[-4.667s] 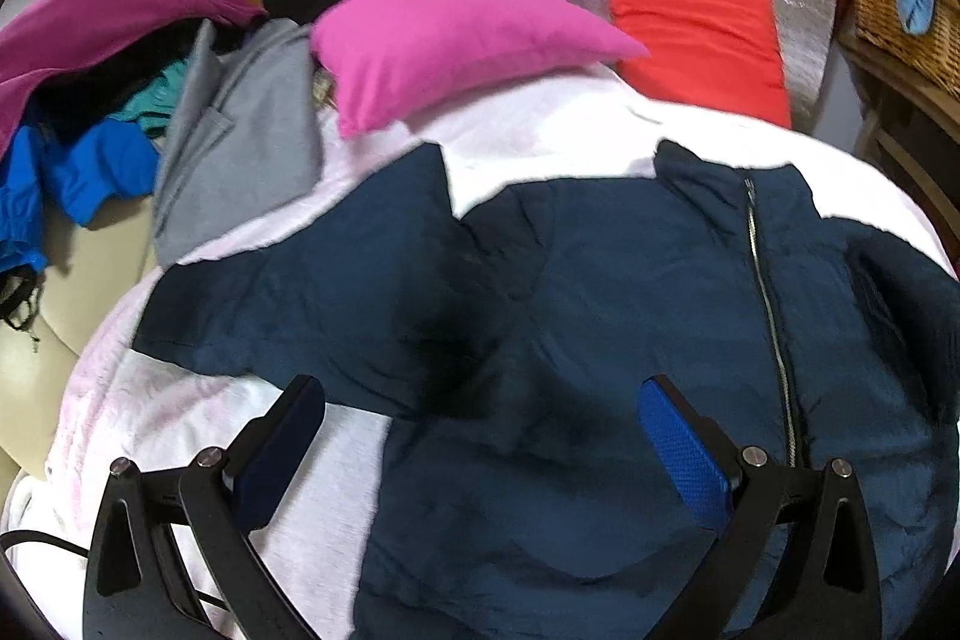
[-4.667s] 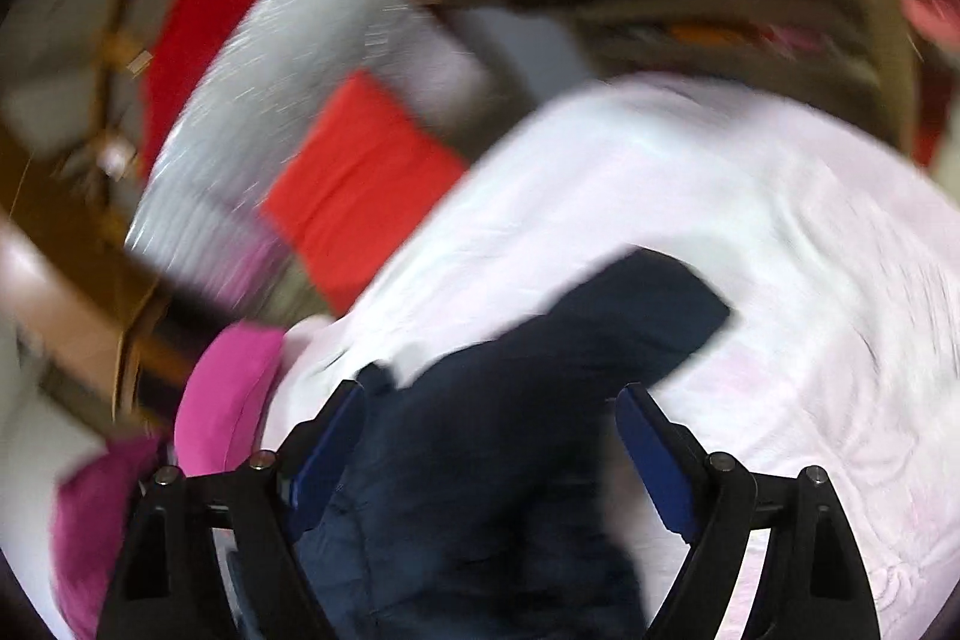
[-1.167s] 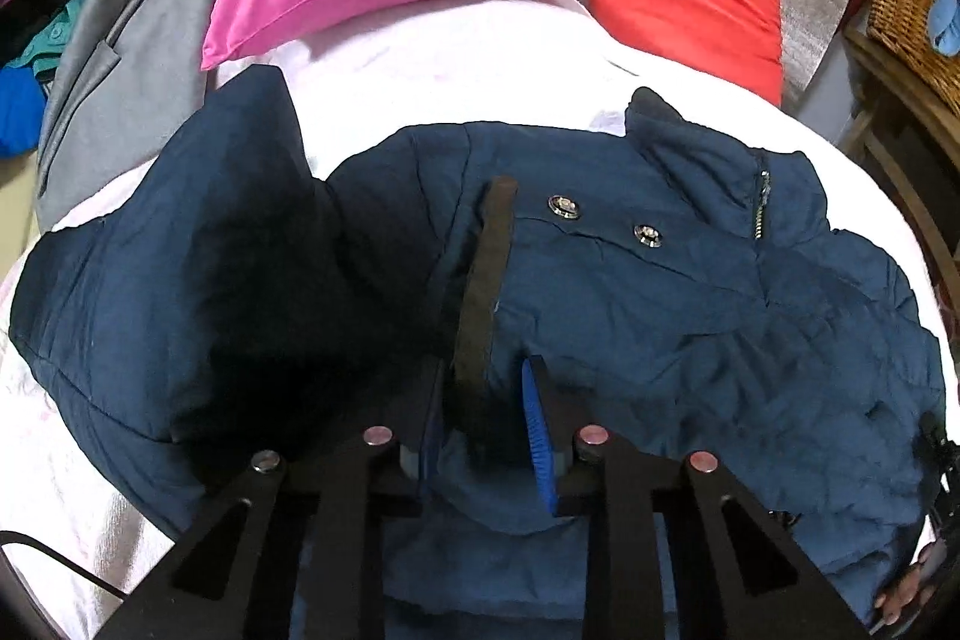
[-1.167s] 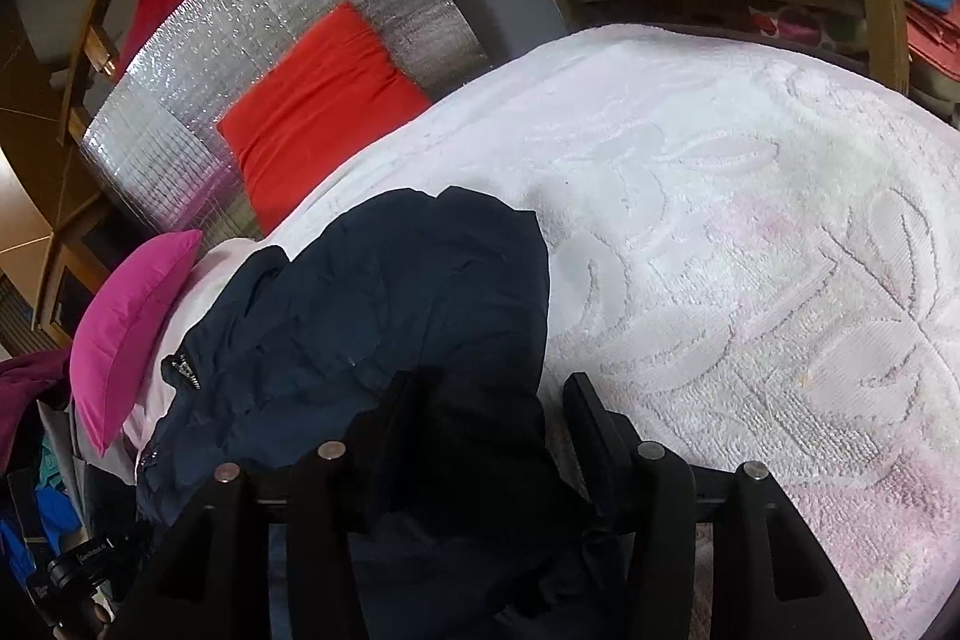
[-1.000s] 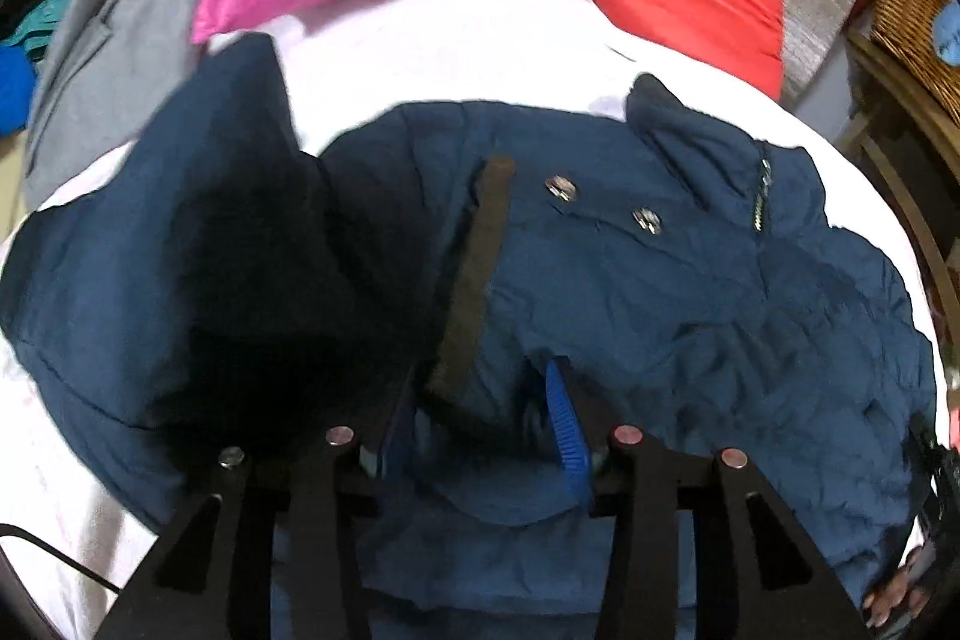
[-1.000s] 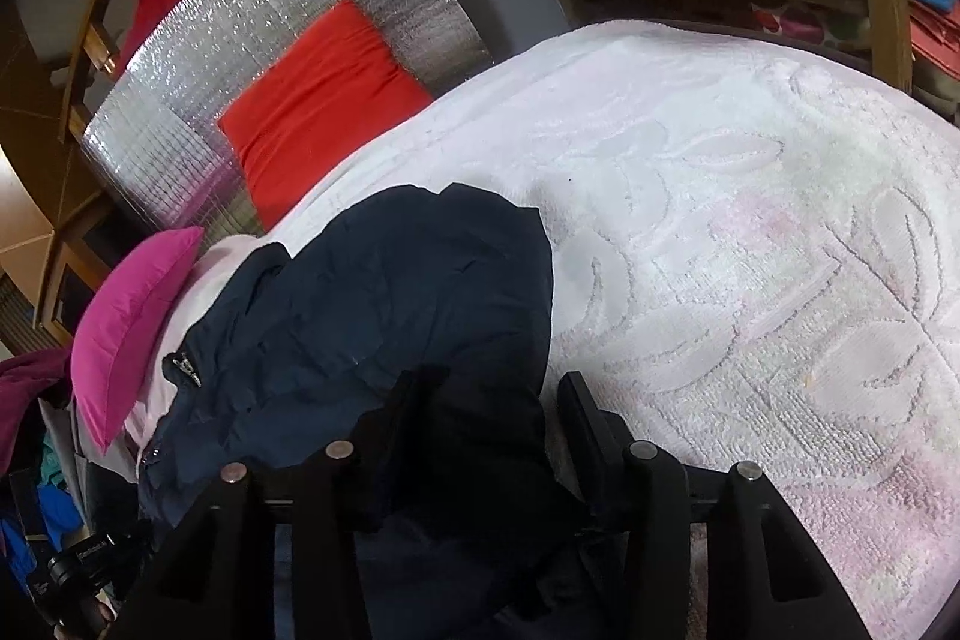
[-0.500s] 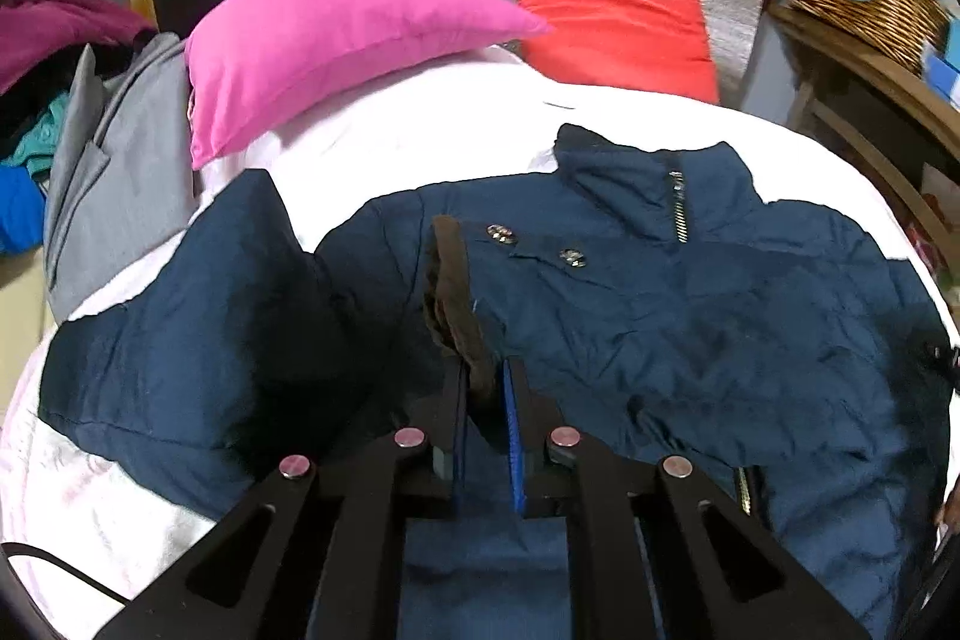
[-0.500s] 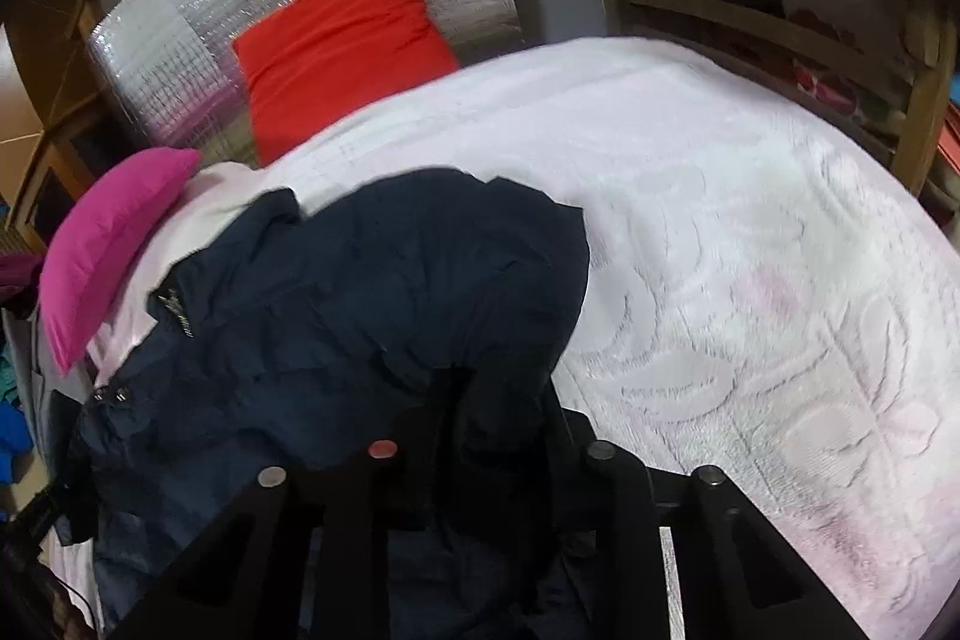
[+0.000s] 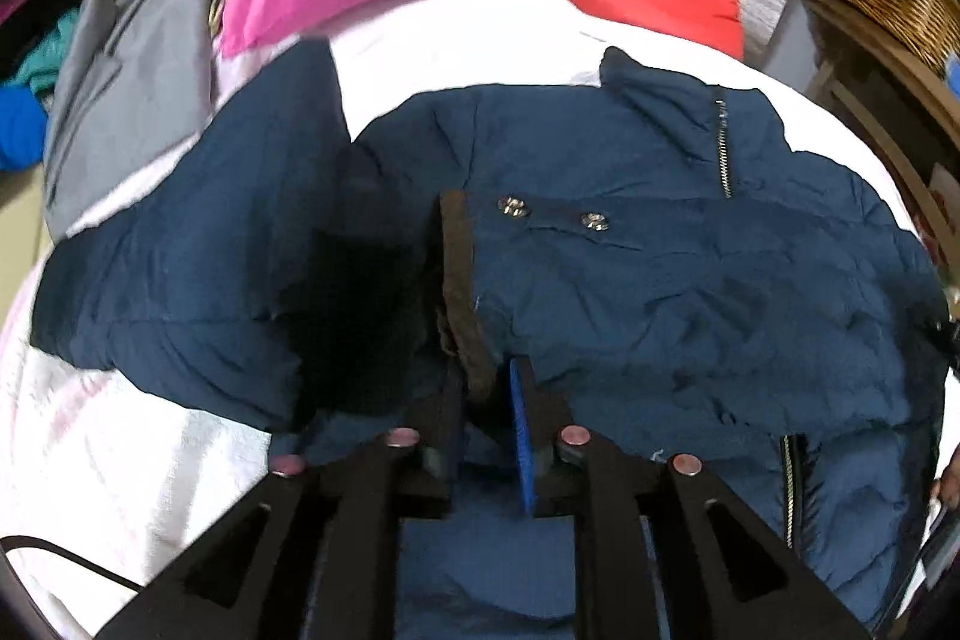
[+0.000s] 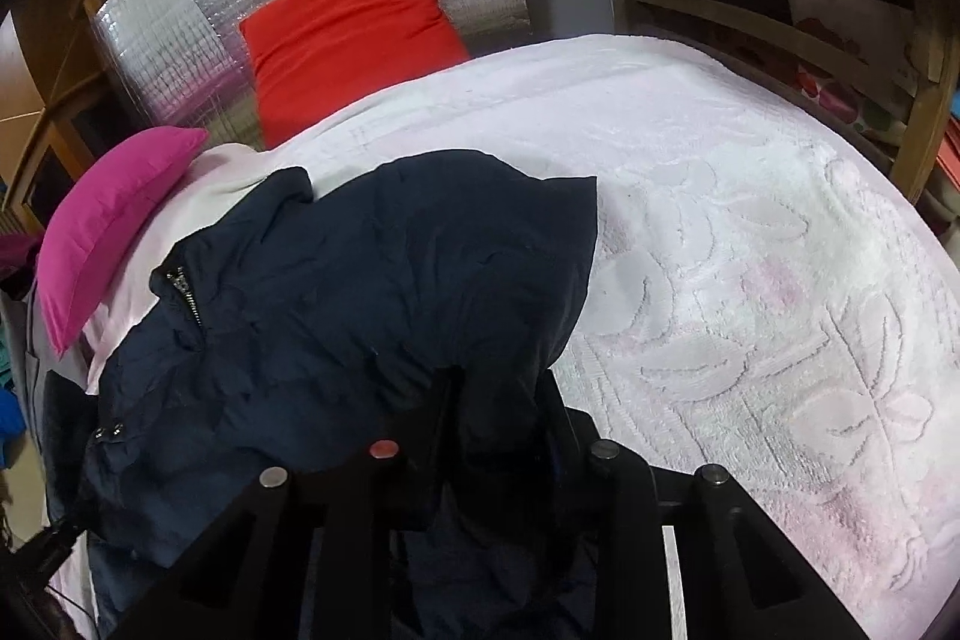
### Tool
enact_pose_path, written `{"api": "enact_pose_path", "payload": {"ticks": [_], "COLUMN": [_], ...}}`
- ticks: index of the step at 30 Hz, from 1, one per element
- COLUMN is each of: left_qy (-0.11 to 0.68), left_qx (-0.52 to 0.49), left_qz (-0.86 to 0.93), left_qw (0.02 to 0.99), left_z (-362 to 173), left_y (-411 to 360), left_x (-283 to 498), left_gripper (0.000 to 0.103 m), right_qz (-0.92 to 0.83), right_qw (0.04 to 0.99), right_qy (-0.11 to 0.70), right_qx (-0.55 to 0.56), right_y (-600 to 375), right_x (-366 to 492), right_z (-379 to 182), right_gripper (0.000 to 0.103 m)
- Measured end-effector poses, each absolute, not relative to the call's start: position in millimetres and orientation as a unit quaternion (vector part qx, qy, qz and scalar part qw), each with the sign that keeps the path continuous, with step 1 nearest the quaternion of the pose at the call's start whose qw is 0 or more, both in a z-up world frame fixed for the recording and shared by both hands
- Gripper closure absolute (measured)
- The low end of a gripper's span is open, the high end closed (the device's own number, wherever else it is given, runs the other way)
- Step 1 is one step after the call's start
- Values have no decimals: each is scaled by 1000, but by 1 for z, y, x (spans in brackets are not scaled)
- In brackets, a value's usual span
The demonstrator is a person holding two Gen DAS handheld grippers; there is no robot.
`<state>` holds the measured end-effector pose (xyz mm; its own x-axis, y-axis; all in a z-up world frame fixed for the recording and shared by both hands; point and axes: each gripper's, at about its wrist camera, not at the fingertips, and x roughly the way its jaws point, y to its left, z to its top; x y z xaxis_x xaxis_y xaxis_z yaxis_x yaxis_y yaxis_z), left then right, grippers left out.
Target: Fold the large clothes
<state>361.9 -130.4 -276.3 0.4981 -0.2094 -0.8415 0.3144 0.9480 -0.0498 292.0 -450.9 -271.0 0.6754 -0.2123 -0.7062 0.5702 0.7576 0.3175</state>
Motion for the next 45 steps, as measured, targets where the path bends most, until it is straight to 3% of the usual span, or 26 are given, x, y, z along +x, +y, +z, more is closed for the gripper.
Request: {"api": "enact_pose_path", "payload": {"ticks": [2,3,4,7,10,13,20,23,25,27,29,30,38,45], "left_qy": [476,474,472,460,453,449,447,456,458,452,437,428,359,378], "left_qx": [59,61,63,77,95,112,148,124,101,87,72,69,31,-45], "left_qz": [-143,-140,-139,-144,-145,-134,-114,-118,-126,-137,-154,-159,-146,-49], "left_qw": [866,867,868,873,875,876,875,873,874,877,883,887,921,924], "left_z": [-278,-278,-278,-278,-284,-290,-297,-289,-279,-269,-255,-249,-212,-219], "left_y": [-132,-132,-134,-140,-148,-154,-165,-157,-150,-145,-138,-135,-84,18], "left_x": [363,362,362,359,362,365,367,368,367,363,354,350,342,381], "left_gripper": [63,58,54,54,78,79,77,77,77,71,51,47,32,26], "right_qz": [-217,-217,-223,-231,-236,-242,-255,-252,-250,-243,-237,-235,-235,-237], "right_qw": [873,873,874,877,881,883,884,882,877,869,866,866,870,869], "right_qy": [336,334,330,326,327,319,301,306,310,313,302,299,287,279], "right_qx": [277,280,280,267,247,245,251,257,270,297,319,325,325,332], "right_y": [-452,-453,-453,-449,-447,-448,-445,-447,-453,-460,-464,-465,-463,-465], "right_x": [292,291,289,292,297,294,290,290,292,291,286,285,282,277], "right_z": [-270,-271,-271,-280,-288,-288,-293,-295,-299,-305,-309,-310,-311,-312], "right_gripper": [62,51,48,48,55,60,58,49,29,25,21,19,17,17]}}
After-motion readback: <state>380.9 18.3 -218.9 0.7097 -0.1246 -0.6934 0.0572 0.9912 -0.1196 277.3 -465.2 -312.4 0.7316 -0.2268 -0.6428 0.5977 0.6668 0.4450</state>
